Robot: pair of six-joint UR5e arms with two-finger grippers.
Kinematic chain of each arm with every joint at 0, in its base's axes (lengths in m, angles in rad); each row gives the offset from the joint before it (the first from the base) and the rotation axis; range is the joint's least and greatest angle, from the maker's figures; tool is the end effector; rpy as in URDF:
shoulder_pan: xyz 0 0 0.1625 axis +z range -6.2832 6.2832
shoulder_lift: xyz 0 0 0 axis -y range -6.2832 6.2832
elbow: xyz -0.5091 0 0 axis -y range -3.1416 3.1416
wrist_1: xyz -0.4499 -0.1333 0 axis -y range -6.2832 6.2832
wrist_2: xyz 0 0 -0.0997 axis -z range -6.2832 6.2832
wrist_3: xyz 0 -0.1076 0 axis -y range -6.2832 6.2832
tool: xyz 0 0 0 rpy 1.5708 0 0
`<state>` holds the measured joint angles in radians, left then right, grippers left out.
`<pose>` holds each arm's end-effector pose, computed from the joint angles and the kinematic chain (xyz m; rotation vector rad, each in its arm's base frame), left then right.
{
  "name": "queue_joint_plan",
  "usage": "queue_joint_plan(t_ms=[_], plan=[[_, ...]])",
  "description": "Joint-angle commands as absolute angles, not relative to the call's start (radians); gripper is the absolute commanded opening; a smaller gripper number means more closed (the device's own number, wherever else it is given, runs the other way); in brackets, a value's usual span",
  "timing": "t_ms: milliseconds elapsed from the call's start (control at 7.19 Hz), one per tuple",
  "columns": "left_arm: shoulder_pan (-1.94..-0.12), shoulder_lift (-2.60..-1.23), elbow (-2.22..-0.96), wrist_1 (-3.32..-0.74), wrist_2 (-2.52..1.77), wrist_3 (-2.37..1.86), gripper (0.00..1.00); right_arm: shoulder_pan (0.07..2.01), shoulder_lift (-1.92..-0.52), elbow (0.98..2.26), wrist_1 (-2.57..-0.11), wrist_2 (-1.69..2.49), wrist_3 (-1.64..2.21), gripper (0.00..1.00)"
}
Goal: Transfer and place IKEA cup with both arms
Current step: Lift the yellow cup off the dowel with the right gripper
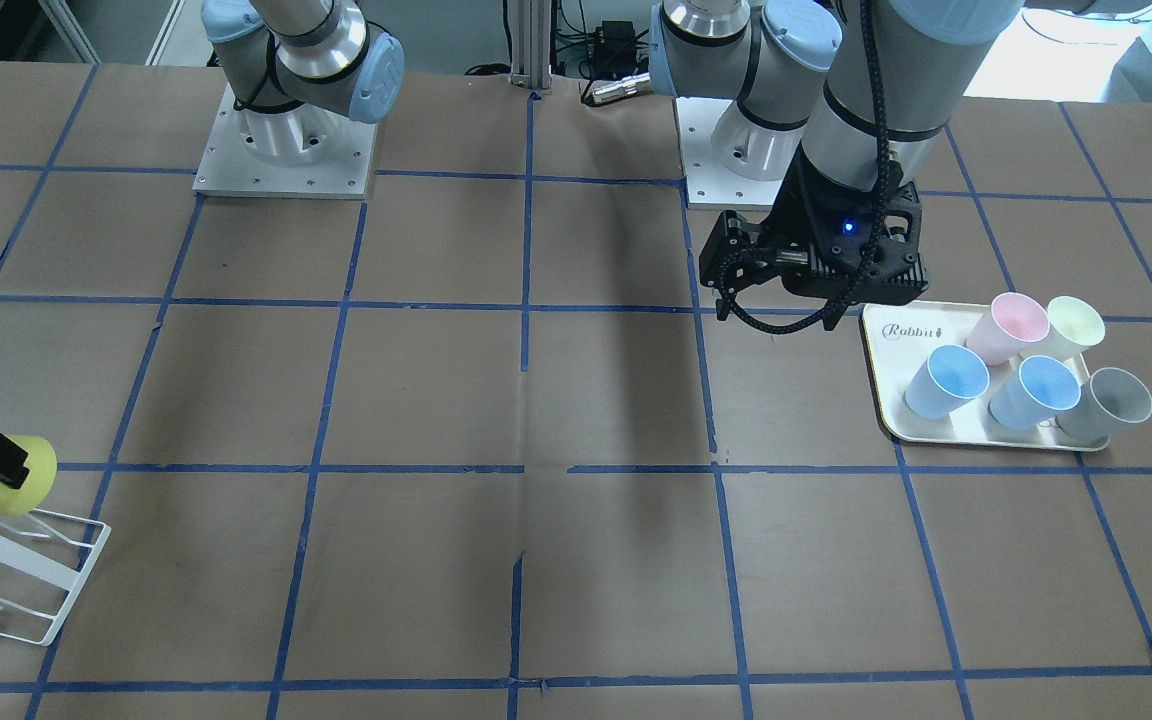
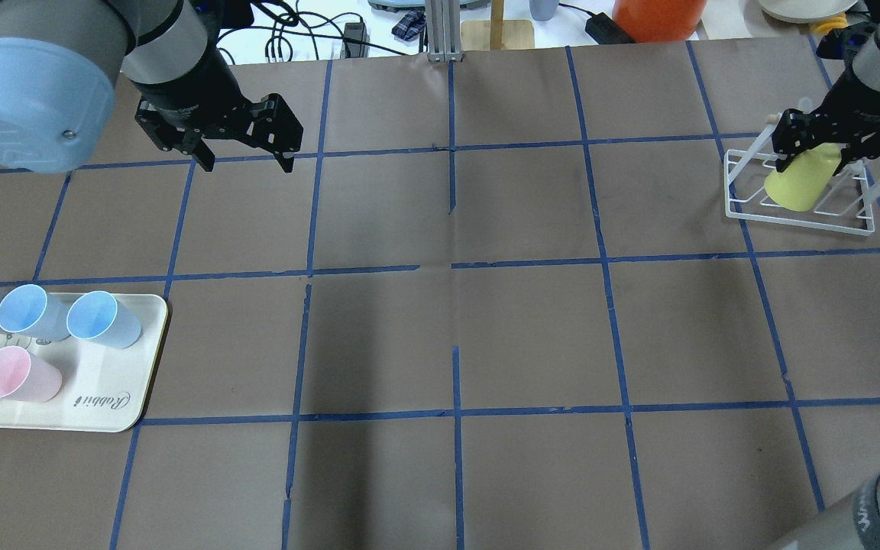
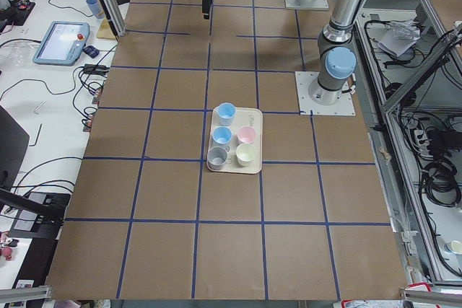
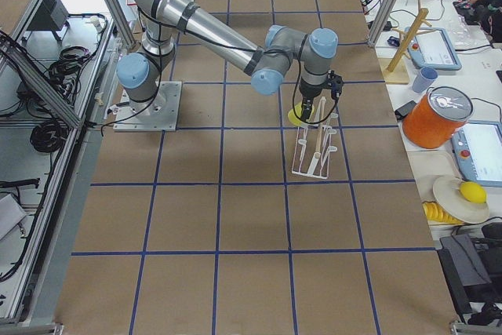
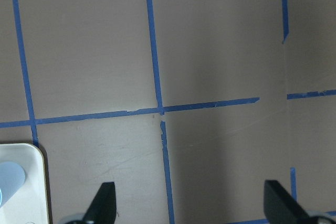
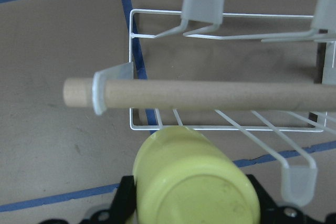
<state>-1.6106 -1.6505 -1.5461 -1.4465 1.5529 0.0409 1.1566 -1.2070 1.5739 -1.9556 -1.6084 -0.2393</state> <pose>-0.1589 -0.5908 0.5448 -0.1269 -3.1193 0.1082 -0.1645 -0.6953 0.3712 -0.2713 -3.0883 0.0076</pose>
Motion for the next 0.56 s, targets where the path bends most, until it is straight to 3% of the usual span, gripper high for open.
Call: queue_joint_plan(t_ms=[0,418], plan=[[-1.611,-1.651,-1.543,-1.447,1.552,0.04,1.0,1.157,-1.242,1.574,-1.937,-1.614,-0.239,0.39],[-1.611,-1.651,-1.542,-1.447,1.552,0.041,1.0,1.158,-1.31,1.574,-1.915,-1.614,-0.241,0.39]])
